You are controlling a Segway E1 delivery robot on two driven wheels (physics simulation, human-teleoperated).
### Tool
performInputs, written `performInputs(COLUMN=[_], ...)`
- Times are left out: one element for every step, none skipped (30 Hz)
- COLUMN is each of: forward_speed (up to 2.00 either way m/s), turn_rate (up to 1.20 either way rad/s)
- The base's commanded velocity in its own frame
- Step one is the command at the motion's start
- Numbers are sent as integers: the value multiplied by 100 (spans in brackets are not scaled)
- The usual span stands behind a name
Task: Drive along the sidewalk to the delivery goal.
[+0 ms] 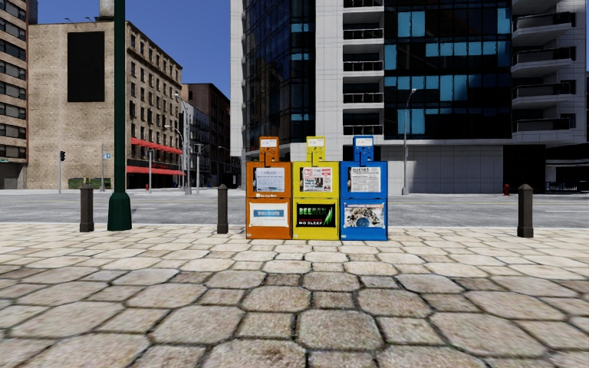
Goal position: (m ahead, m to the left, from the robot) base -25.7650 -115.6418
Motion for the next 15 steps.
performInputs(forward_speed=[0, 0, 0, 0, 0, 0, 0, 0, 0, 0, 0, 0, 0, 0, 0], turn_rate=[0, 0, 0, 0, 0, 0, 0, 0, 0, 0, 0, 0, 0, 0, 0])
